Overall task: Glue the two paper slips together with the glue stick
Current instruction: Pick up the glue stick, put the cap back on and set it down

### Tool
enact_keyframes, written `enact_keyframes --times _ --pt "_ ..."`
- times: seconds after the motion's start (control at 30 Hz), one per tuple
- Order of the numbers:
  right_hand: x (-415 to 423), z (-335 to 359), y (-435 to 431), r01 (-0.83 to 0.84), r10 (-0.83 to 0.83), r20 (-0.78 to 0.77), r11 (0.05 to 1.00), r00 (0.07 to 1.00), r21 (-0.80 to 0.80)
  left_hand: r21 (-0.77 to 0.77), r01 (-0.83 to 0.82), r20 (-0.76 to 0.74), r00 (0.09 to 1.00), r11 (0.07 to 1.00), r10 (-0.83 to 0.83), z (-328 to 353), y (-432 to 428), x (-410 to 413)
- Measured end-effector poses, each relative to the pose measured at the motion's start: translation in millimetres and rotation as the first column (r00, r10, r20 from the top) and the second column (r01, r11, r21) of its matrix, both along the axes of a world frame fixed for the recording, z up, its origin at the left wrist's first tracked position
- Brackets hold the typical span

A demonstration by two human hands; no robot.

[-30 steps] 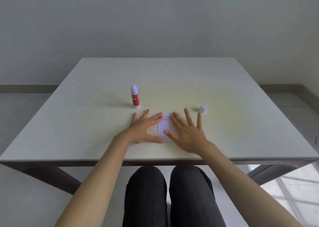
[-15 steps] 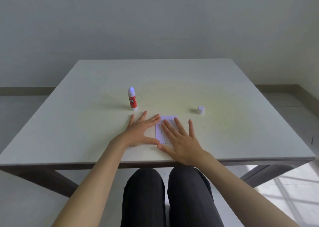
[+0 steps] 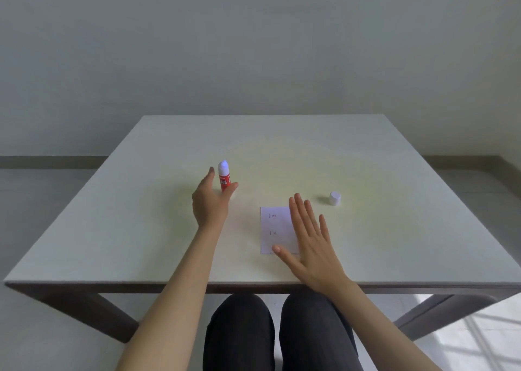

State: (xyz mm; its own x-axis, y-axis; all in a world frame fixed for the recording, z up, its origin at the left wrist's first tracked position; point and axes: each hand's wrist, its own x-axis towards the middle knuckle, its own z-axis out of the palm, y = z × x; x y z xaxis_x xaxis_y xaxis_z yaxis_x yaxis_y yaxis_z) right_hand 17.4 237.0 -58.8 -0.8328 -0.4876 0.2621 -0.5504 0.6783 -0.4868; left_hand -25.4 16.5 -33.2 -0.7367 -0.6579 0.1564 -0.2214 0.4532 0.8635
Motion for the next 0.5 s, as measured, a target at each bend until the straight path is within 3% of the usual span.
enact_keyframes --times 0.1,0.2,0.27,0.33,0.37,0.43,0.5 --pt "-1 -2 2 0.000 0.000 -0.007 1.000 1.000 -0.020 0.006 0.011 -0.068 0.998 1.000 -0.010 8 9 -6" --pt "-2 -1 -2 -0.007 0.011 -0.069 0.998 0.998 0.055 0.149 0.128 -0.147 0.984 0.980 -0.106 20 18 -2" --pt "-2 11 -12 -0.006 0.008 0.012 0.989 1.000 -0.149 0.292 0.277 -0.228 0.950 0.915 -0.215 31 31 8" --pt "-8 32 -26 0.137 0.011 0.278 0.850 0.961 -0.509 0.386 0.411 -0.316 0.900 0.826 -0.300 43 41 18" --pt "-14 44 -32 0.256 0.061 0.443 0.742 0.894 -0.619 0.402 0.460 -0.350 0.876 0.792 -0.331 46 44 22" --pt "-26 61 -38 0.426 0.296 0.701 0.622 0.649 -0.657 0.419 0.510 -0.382 0.849 0.751 -0.364 55 47 29" --pt "-29 72 -36 0.462 0.532 0.749 0.590 0.395 -0.662 0.433 0.525 -0.387 0.842 0.733 -0.375 60 47 33"
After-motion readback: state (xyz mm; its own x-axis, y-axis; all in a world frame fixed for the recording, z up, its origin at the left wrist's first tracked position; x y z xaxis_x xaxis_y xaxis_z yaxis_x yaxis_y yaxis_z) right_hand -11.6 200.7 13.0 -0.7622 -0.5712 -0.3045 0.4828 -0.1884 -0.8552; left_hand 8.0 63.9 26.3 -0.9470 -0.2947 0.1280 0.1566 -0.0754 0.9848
